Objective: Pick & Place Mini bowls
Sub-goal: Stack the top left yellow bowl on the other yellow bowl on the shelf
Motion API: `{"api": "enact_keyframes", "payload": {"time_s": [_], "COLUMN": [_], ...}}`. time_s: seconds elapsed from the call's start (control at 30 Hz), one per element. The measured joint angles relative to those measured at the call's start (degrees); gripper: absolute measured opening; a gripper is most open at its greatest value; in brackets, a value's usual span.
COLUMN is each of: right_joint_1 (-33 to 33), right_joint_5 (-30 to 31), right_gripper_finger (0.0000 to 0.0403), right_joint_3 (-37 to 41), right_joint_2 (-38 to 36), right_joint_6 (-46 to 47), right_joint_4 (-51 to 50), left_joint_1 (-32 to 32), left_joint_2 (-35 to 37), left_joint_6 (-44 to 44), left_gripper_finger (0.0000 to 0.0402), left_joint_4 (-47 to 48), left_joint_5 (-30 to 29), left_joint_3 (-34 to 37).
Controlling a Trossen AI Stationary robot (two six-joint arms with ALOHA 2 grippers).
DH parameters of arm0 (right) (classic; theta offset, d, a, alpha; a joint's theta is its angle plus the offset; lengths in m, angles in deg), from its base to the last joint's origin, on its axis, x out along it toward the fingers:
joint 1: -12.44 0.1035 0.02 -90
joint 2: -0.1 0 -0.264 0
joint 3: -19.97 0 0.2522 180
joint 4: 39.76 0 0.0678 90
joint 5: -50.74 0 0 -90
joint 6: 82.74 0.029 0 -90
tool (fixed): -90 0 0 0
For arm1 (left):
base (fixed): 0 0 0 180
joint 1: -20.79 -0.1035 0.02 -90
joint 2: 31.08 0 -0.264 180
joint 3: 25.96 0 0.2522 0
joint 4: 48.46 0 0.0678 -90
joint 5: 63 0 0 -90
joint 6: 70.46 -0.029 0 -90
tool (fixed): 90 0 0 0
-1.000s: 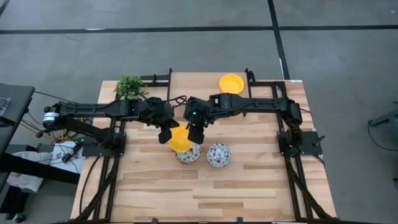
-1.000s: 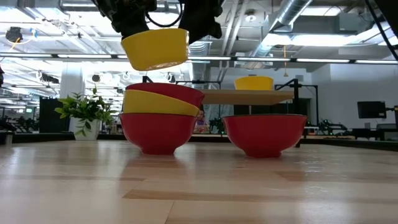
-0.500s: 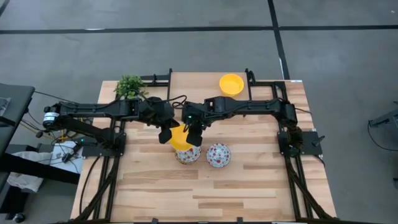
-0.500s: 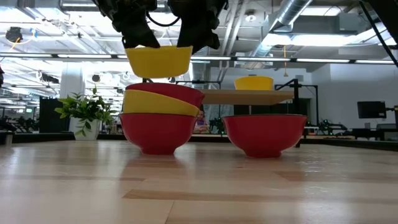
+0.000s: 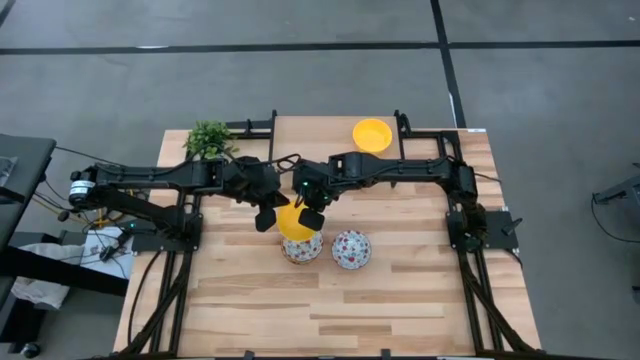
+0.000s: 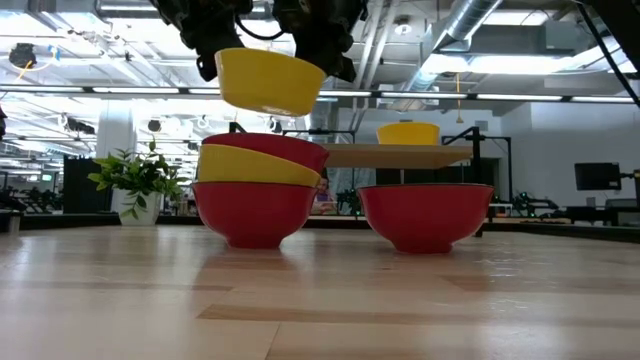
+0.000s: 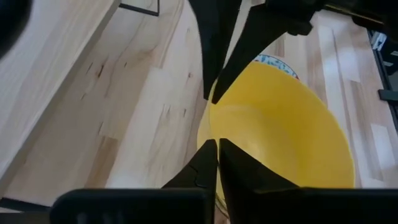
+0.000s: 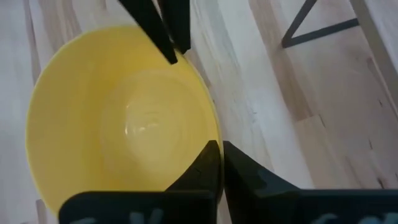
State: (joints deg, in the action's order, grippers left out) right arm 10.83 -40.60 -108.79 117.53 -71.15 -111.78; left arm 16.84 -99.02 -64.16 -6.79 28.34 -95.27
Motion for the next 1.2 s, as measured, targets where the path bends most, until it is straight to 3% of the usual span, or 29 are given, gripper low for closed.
{"api": "enact_keyframes", "payload": {"time_s": [0.23, 0.53, 0.93, 1.2], "right_joint_1": [0.1, -0.4, -1.5, -2.3], "right_joint_5": [-2.6, -7.1, -7.9, -7.7], "right_gripper_finger": [0.0001, 0.0000, 0.0000, 0.0000], "right_joint_3": [0.0, 0.0, -2.1, -7.0], "right_joint_2": [0.0, 0.0, -2.1, -3.5], "right_joint_6": [-0.1, -1.5, -5.9, -9.2], "right_joint_4": [0.2, -3.2, -10.0, -18.4], "left_joint_1": [0.6, 0.9, 1.0, 1.1], "left_joint_2": [0.1, 3.9, 13.0, 16.5], "left_joint_6": [-3.5, -5.1, -6.1, -6.1], "left_gripper_finger": [0.0063, 0.0128, 0.0122, 0.0120], "left_joint_4": [-0.5, -0.2, -0.3, -0.6], "left_joint_5": [3.0, 2.6, 2.8, 7.0], "left_joint_3": [0.0, 0.0, 0.0, 0.0]}}
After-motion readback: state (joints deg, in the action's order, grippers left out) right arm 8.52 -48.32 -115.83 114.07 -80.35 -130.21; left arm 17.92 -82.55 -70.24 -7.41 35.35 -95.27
